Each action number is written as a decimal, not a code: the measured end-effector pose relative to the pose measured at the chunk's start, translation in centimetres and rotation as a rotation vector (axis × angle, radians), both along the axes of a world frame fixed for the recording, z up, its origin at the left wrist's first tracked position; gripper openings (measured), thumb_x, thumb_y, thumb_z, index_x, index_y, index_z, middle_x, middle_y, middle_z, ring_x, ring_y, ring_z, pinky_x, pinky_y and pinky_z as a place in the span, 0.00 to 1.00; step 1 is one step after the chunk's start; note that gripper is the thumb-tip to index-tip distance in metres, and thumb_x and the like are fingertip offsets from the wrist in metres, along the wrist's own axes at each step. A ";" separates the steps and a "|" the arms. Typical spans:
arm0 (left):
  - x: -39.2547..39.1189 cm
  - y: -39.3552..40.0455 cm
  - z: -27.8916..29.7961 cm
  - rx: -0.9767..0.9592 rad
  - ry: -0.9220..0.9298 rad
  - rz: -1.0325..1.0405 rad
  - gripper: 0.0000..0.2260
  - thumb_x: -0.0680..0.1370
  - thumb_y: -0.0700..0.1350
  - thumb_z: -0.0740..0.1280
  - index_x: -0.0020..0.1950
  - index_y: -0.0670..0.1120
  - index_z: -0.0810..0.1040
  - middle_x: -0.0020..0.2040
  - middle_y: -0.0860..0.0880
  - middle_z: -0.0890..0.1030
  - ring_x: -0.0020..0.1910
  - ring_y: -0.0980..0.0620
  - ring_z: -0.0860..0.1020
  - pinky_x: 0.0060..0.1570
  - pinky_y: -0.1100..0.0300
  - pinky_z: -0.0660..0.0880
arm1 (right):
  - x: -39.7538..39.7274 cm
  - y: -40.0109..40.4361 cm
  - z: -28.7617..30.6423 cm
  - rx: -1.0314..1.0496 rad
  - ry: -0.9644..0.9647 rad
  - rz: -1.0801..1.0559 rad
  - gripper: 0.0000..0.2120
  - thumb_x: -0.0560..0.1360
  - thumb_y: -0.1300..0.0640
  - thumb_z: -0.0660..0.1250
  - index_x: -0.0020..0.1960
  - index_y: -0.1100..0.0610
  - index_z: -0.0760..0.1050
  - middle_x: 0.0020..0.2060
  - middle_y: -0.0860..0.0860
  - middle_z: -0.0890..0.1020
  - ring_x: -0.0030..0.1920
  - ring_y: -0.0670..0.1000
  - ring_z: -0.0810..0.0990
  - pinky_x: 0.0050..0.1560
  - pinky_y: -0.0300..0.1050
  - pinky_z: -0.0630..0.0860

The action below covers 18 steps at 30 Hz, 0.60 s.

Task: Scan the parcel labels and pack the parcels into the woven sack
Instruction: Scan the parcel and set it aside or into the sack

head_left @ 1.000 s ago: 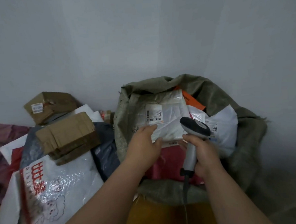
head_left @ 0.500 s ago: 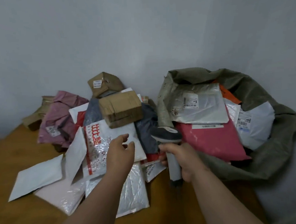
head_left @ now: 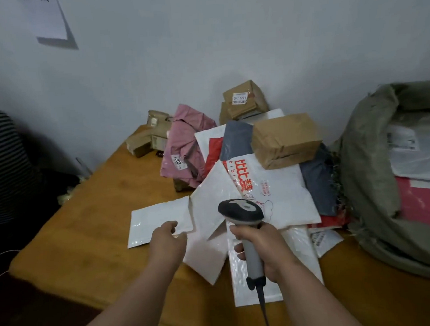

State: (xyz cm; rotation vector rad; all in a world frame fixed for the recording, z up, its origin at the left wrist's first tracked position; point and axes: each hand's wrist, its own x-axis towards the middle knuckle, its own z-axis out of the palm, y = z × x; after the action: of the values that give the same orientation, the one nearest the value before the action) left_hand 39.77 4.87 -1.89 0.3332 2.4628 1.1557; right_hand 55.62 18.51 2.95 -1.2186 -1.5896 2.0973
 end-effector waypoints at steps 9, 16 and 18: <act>-6.9 -2.0 -5.3 -0.293 0.053 -0.116 0.27 0.79 0.45 0.65 0.78 0.49 0.65 0.78 0.46 0.62 0.75 0.45 0.63 0.70 0.50 0.66 | -7.2 -0.6 -2.5 0.002 -0.106 0.152 0.11 0.71 0.54 0.77 0.51 0.53 0.79 0.41 0.54 0.84 0.38 0.50 0.84 0.37 0.42 0.80; -11.3 -0.9 -8.4 -0.499 0.123 -0.280 0.34 0.78 0.46 0.65 0.81 0.58 0.54 0.82 0.50 0.53 0.78 0.46 0.57 0.72 0.50 0.65 | -11.6 0.3 -5.0 -0.002 -0.161 0.229 0.13 0.70 0.52 0.76 0.53 0.50 0.79 0.39 0.53 0.84 0.39 0.51 0.84 0.42 0.46 0.81; -12.1 -0.5 -9.1 -0.551 0.121 -0.356 0.36 0.78 0.47 0.64 0.81 0.59 0.50 0.82 0.50 0.49 0.80 0.45 0.52 0.74 0.50 0.62 | -12.3 0.5 -5.4 -0.006 -0.184 0.219 0.14 0.70 0.52 0.76 0.53 0.49 0.78 0.41 0.54 0.84 0.39 0.52 0.84 0.42 0.47 0.82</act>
State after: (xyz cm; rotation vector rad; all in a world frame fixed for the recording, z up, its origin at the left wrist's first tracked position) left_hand 27.70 4.41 -10.99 0.6493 2.5577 0.3026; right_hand 43.29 18.99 -2.45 -1.3270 -1.8759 2.1727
